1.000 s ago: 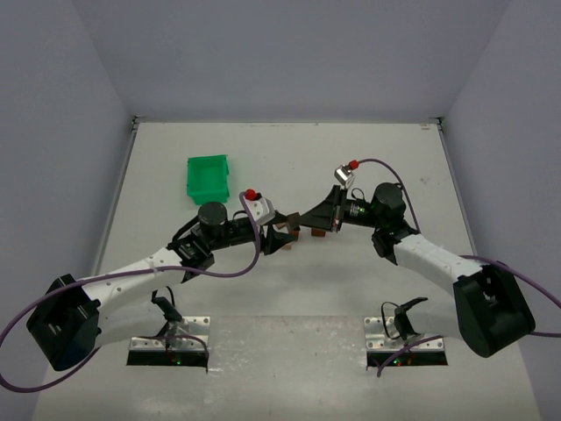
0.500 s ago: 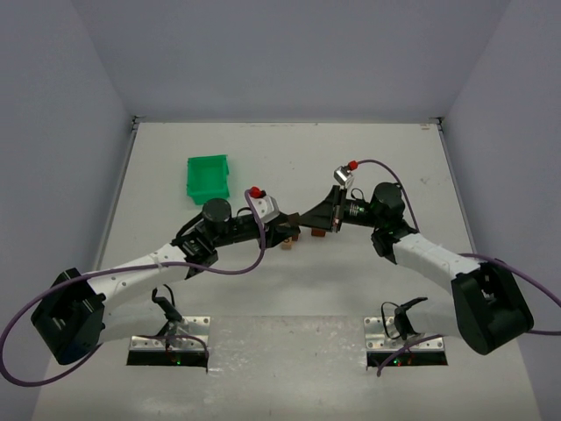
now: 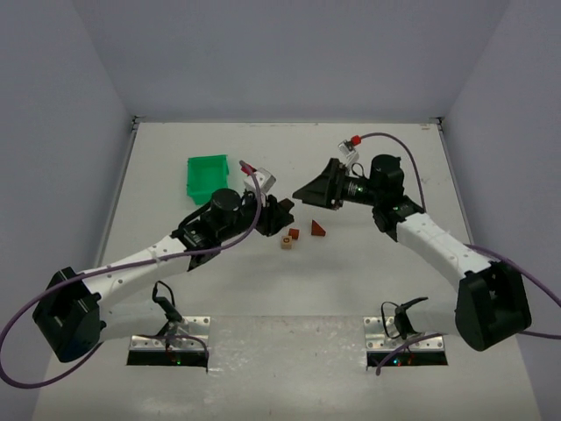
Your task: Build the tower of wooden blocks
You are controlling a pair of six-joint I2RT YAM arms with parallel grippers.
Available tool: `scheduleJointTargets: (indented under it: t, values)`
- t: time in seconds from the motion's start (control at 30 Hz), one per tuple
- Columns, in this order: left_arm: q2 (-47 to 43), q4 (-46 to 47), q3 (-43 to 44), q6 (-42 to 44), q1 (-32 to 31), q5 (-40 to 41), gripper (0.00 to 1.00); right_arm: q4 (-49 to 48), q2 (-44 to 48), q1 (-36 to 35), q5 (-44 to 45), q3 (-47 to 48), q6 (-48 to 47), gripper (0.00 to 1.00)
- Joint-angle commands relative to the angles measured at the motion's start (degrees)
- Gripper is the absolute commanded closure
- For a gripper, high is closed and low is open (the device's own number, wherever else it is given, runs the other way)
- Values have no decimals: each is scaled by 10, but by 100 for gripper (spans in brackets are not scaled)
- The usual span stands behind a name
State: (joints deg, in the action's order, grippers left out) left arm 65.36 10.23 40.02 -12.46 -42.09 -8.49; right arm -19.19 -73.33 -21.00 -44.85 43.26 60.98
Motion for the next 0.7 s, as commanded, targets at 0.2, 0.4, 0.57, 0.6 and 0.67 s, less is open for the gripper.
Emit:
scheduleJointTargets:
  t: [0.2,0.4,0.57,0.6,0.67]
  values:
    - [67,-430,173,-290,0,288,100,326,143,5,514,3,-267,1]
    - [152,-477,207,-306,11,270,100,338,196,5,578,-96,-267,1]
    - [242,-470,226,-310,49,238,100,330,218,5,613,-128,-280,1]
    - [255,-463,232,-299,54,228,100,331,218,6,619,-130,-282,1]
    - [281,-457,244,-278,61,208,100,331,217,5,628,-132,-281,1]
